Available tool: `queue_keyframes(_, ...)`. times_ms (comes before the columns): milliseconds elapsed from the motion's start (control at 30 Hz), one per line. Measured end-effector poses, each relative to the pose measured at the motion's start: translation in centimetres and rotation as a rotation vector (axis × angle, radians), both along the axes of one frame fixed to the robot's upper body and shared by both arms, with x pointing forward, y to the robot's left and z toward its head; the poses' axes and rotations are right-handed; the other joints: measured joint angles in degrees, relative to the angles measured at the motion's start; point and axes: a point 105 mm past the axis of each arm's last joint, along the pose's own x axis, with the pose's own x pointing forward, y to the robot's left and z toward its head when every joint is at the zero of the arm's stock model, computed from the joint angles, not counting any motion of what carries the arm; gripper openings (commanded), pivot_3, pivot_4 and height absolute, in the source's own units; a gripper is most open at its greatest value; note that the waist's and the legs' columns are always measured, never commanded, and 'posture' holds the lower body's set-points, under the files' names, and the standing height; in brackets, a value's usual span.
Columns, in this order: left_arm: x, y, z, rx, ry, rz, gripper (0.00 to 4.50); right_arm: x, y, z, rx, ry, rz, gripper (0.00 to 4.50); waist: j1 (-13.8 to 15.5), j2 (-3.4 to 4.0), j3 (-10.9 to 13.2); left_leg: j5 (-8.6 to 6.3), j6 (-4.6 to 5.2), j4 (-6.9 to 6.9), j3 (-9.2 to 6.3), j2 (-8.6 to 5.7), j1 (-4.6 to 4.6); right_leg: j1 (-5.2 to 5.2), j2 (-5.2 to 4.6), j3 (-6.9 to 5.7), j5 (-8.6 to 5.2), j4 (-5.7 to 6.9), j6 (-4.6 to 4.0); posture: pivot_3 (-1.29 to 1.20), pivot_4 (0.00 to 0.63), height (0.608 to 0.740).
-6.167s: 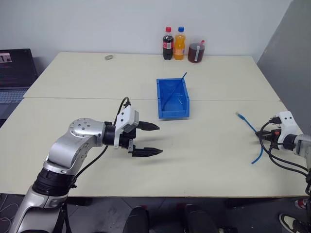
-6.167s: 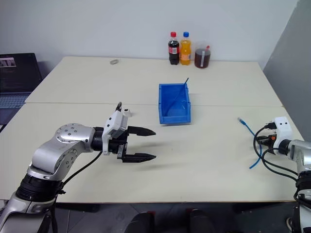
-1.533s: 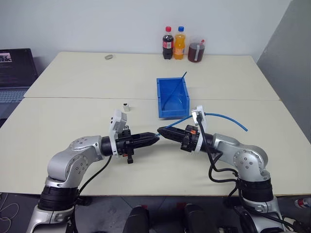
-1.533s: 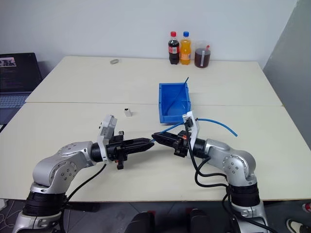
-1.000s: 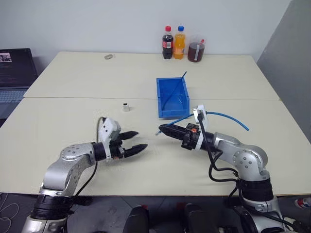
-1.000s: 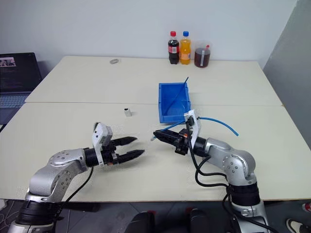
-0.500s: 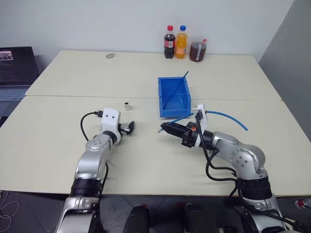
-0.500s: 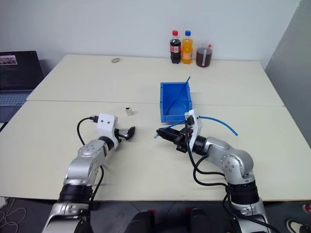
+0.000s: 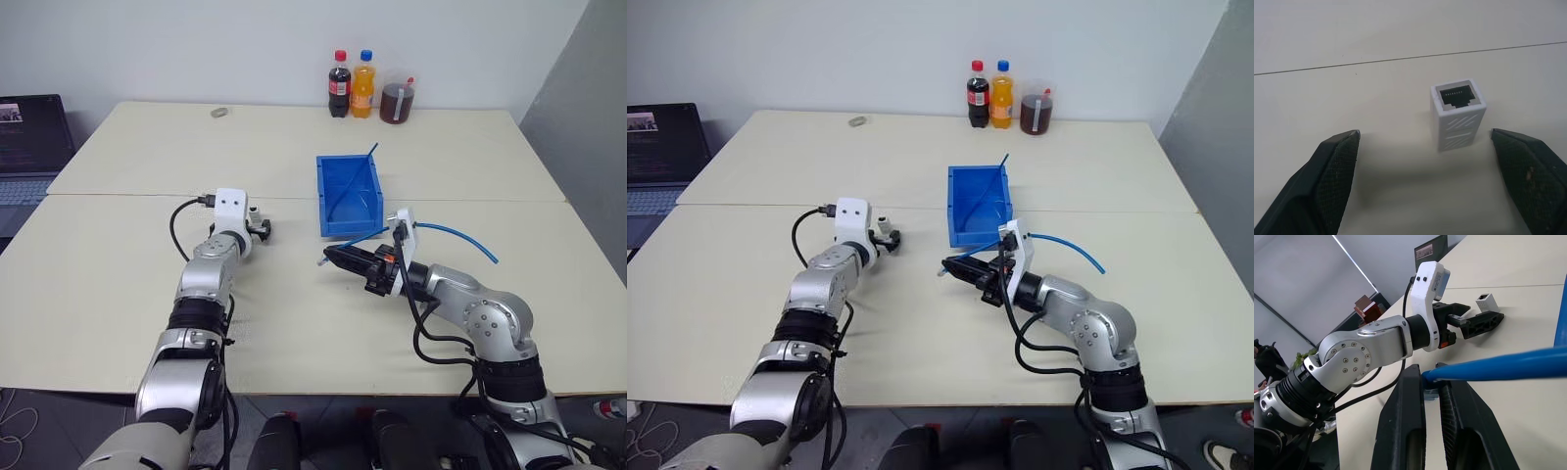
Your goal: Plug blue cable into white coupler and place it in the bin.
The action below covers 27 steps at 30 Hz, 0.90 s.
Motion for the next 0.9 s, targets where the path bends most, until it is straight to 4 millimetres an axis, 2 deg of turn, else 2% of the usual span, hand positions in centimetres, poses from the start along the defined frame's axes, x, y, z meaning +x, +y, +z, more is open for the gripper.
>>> queue_keyframes(33, 0.1, 0.0, 0.0, 0.0, 0.002, -0.002, 4.12, 0.0, 0.0, 0.0, 0.0, 0.0, 0.0, 0.12, 0.01, 0.0, 0.0, 0.0, 0.0, 0.0, 0.0, 0.0, 0.0, 0.0, 0.0, 0.0, 0.0, 0.0, -0.01, 0.0, 0.15, 0.74)
queue_keyframes(200, 0.6, -0.2, 0.0, -0.004, -0.005, -0.011, 3.19, 0.0, 0.0, 0.0, 0.0, -0.001, -0.001, 0.12, -0.01, 0.0, 0.0, 0.0, 0.0, 0.0, 0.0, 0.0, 0.0, 0.0, 0.0, 0.0, 0.04, 0.0, -0.07, 0.0, 0.15, 0.74)
queue_keyframes(567, 1.2, -0.4, -0.1, -0.002, -0.019, -0.024, 0.79, 0.0, 0.0, 0.0, -0.001, 0.001, -0.007, 0.12, -0.11, 0.0, 0.0, 0.0, 0.0, 0.0, 0.01, 0.0, 0.0, -0.01, 0.01, 0.01, 0.05, 0.01, -0.08, 0.0, 0.15, 0.74)
queue_keyframes(767, 1.1, -0.5, -0.2, 0.006, -0.032, -0.049, 0.78, -0.1, -0.1, -0.2, -0.003, 0.003, -0.017, 0.12, -0.08, 0.0, 0.0, 0.0, 0.0, 0.0, 0.01, 0.0, 0.0, 0.0, 0.01, 0.01, 0.05, 0.0, -0.08, 0.0, 0.15, 0.74)
queue_keyframes(900, 0.0, -0.3, -0.5, 0.023, -0.052, -0.143, 0.78, -0.3, -0.2, 0.0, -0.005, -0.009, -0.019, 0.12, -0.22, 0.0, 0.0, 0.0, -0.01, -0.03, 0.04, 0.01, 0.01, -0.02, 0.0, 0.04, 0.06, 0.01, -0.1, 0.0, 0.15, 0.74)
